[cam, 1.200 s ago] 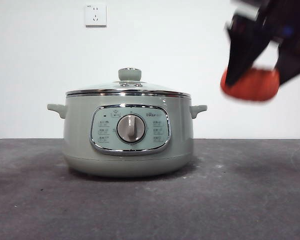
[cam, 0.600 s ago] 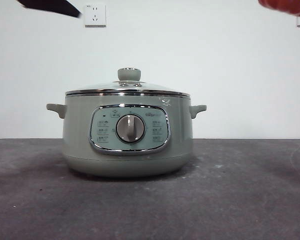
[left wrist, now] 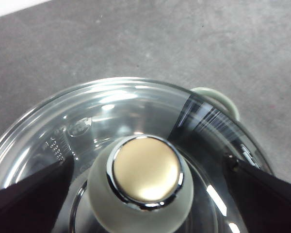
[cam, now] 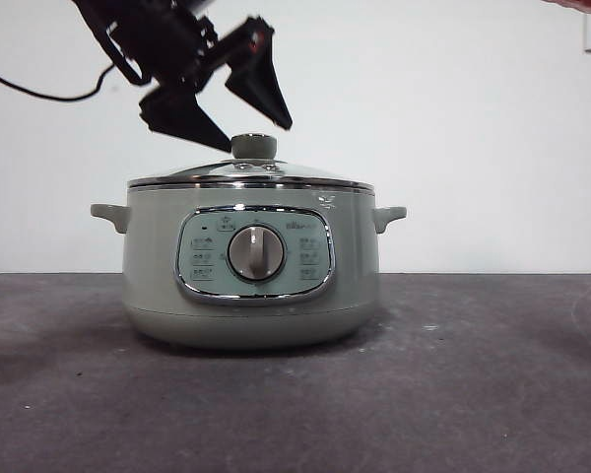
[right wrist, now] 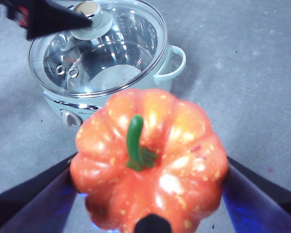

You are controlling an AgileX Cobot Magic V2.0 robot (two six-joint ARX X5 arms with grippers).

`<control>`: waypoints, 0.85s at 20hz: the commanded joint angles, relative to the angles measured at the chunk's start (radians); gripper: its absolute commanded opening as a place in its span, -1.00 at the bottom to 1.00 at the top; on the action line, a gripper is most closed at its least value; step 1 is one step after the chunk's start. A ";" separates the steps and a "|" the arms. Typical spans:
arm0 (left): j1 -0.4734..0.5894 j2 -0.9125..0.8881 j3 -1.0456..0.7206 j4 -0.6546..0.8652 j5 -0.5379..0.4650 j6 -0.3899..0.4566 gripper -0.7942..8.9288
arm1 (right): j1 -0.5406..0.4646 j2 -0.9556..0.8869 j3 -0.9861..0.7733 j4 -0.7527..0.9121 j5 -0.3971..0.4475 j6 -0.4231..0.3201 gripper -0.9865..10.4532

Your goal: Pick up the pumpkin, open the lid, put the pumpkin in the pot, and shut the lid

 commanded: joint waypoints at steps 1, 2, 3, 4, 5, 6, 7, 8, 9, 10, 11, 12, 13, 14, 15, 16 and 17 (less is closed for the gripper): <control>-0.008 0.025 -0.001 0.029 -0.009 0.015 0.71 | 0.002 -0.003 0.001 0.006 -0.001 0.009 -0.85; -0.010 0.034 -0.001 0.033 -0.016 0.015 0.71 | 0.002 -0.003 0.001 0.006 0.000 0.009 -0.85; -0.010 0.037 -0.001 0.032 -0.028 0.015 0.71 | 0.002 -0.003 0.001 0.006 0.000 0.009 -0.85; -0.014 0.038 -0.001 0.032 -0.035 0.014 0.70 | 0.002 -0.003 0.001 0.007 0.002 0.009 -0.85; -0.021 0.038 -0.001 0.032 -0.050 0.014 0.67 | 0.002 -0.003 0.001 0.007 0.003 0.009 -0.85; -0.026 0.038 -0.001 0.032 -0.054 0.014 0.42 | 0.002 -0.002 0.001 0.008 0.003 0.009 -0.85; -0.027 0.038 -0.001 0.028 -0.053 0.014 0.10 | 0.002 -0.002 0.001 0.008 0.003 0.009 -0.85; -0.028 0.038 -0.001 0.020 -0.053 0.014 -0.16 | 0.002 -0.002 0.001 0.008 0.003 0.009 -0.85; -0.029 0.038 -0.001 0.013 -0.053 0.014 -0.32 | 0.002 -0.002 0.001 0.008 0.003 0.008 -0.85; -0.029 0.038 -0.001 0.006 -0.053 0.014 -0.39 | 0.002 -0.002 0.001 0.008 0.003 0.008 -0.85; -0.029 0.038 -0.001 -0.002 -0.053 0.014 -0.47 | 0.002 -0.002 0.001 0.008 0.003 0.009 -0.85; -0.029 0.038 -0.001 -0.010 -0.053 0.014 -0.57 | 0.002 -0.002 0.001 0.008 0.003 0.008 -0.85; -0.029 0.038 -0.001 -0.017 -0.053 0.014 -0.70 | 0.002 -0.002 0.001 0.008 0.003 0.009 -0.85; -0.029 0.038 -0.001 -0.018 -0.052 0.014 -0.79 | 0.002 -0.002 0.001 0.008 0.003 0.009 -0.85; -0.029 0.038 -0.001 -0.016 -0.051 0.014 -0.86 | 0.002 -0.002 0.001 0.007 0.003 0.009 -0.85; -0.029 0.038 -0.001 -0.015 -0.050 0.014 -0.85 | 0.002 -0.002 0.001 0.007 0.003 0.009 -0.85; -0.029 0.038 -0.001 -0.016 -0.049 0.014 -0.85 | 0.002 -0.002 0.001 0.006 0.003 0.009 -0.85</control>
